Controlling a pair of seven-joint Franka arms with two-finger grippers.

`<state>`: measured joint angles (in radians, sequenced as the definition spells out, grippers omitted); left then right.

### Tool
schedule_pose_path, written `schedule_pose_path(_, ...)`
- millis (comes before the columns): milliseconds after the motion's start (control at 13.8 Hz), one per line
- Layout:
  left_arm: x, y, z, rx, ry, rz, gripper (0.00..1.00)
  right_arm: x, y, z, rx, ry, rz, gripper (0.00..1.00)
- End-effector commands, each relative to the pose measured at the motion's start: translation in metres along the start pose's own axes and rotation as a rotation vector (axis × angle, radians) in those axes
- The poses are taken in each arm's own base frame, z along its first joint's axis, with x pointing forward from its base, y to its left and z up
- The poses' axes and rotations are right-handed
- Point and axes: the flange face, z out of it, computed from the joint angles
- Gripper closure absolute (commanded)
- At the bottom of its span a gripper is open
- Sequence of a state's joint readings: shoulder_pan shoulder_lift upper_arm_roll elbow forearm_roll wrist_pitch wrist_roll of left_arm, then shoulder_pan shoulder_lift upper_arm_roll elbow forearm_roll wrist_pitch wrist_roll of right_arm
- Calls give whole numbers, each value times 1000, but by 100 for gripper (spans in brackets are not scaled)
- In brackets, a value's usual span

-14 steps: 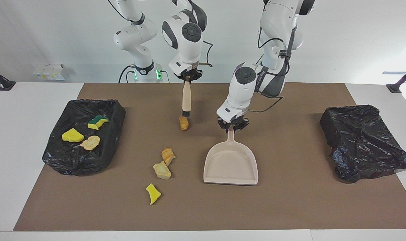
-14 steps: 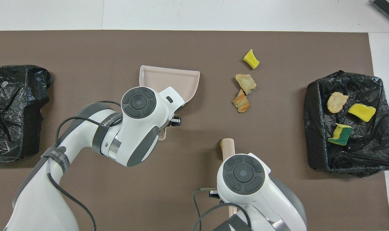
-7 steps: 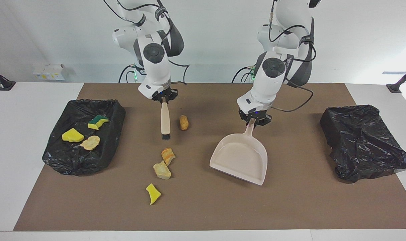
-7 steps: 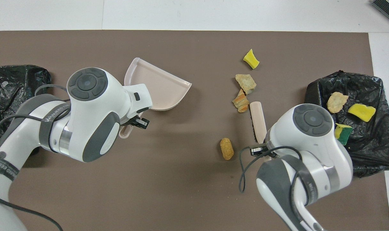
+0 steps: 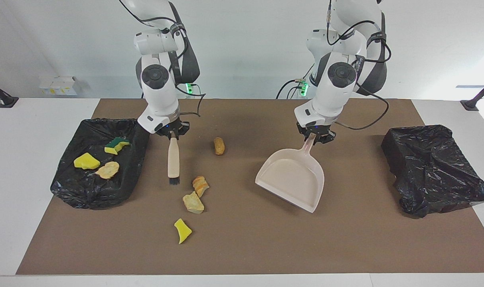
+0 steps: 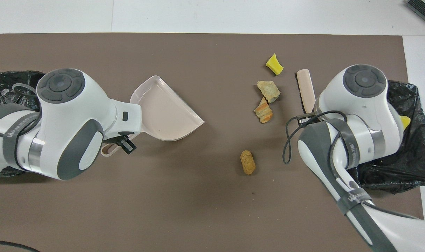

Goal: Sweep and dump trash in bin
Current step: 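Sweep the chunks toward the dustpan with the brush in the right gripper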

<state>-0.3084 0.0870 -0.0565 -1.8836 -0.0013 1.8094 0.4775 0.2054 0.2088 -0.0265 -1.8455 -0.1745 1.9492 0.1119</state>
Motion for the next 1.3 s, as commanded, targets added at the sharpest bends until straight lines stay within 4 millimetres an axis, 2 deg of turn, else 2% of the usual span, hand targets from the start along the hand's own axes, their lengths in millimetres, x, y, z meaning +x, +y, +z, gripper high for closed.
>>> schedule_pose_path(0, -15, 1, 4, 28, -27, 46, 100, 43, 16, 11, -24, 35, -85, 100)
schedule_pose_path(290, -13, -3, 23, 50, -70, 92, 100, 95, 21, 28, -65, 75, -113, 100)
schedule_pose_path(507, -5, 4, 36, 51, -95, 127, 100, 114, 17, 40, -66, 83, -117, 100)
schedule_pose_path(579, -4, 9, 41, 48, -102, 137, 100, 116, 10, 44, -66, 91, -128, 100)
schedule_pose_path(651, -2, 19, 49, 46, -113, 154, 100, 115, 9, 46, -69, 87, -132, 100)
schedule_pose_path(724, -2, 20, 54, 47, -108, 157, 100, 114, 9, 45, -68, 87, -136, 100)
schedule_pose_path(869, -7, 18, 57, 47, -105, 152, 100, 112, 0, 44, -66, 76, -151, 100)
schedule_pose_path(1086, -7, 16, 58, 52, -94, 159, 100, 100, -21, 52, -45, 35, -174, 100)
schedule_pose_path(1231, -6, 16, 71, 44, -100, 225, 100, 89, -31, 55, -11, 14, -170, 100)
